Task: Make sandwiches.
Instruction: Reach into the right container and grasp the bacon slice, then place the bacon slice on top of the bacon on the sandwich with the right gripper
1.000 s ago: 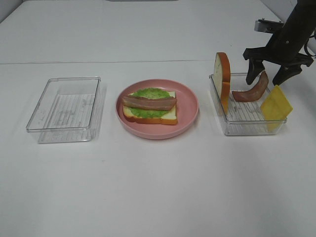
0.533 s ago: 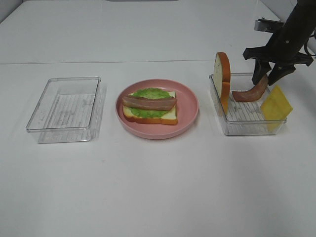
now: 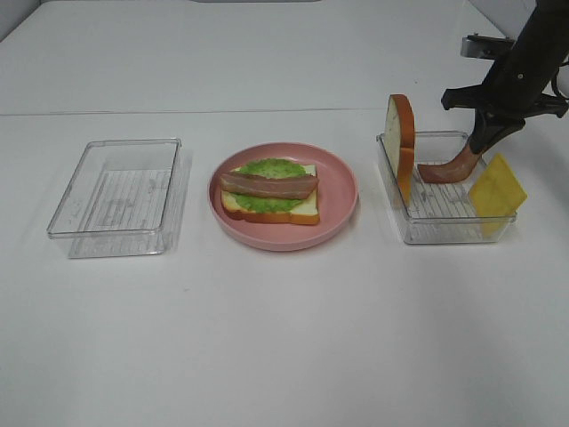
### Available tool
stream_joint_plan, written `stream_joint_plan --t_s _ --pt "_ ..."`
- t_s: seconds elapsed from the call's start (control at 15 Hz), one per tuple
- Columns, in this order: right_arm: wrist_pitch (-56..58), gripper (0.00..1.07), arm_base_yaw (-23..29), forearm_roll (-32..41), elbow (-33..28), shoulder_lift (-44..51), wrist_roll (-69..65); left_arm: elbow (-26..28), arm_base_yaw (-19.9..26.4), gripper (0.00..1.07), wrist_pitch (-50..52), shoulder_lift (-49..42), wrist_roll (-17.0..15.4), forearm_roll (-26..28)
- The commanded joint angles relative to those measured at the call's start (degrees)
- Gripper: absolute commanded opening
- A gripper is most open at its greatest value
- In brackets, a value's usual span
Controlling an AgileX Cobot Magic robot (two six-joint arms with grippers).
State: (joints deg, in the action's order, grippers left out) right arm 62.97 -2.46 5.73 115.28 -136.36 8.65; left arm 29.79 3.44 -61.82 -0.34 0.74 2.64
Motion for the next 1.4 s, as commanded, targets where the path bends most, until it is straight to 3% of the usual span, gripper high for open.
stream_joint_plan --t_s 0.07,0.53,0.87,1.13,1.4 --pt "0.2 0.00 -0.2 0.3 0.2 0.1 0.2 -0.2 0.2 0.98 0.2 -0.8 0.1 -0.2" --pt "1.0 0.00 -0.2 0.3 0.2 5.8 -2.8 -0.2 0.2 0.98 0.2 -0.8 0.1 -0.3" --pt "2.7 0.00 -0.2 1.3 0.2 14.7 -7.5 -0.2 0.2 0.98 0.2 -0.8 0.1 -0.6" --pt "2.2 0.00 0.6 11.1 0.2 21.4 -8.4 -0.2 0.2 0.98 0.2 -0.8 0.1 -0.8" --pt "-0.3 0.00 9.7 17.3 0.2 22.1 -7.2 -0.2 0.2 0.98 0.2 -0.8 0.1 -0.8"
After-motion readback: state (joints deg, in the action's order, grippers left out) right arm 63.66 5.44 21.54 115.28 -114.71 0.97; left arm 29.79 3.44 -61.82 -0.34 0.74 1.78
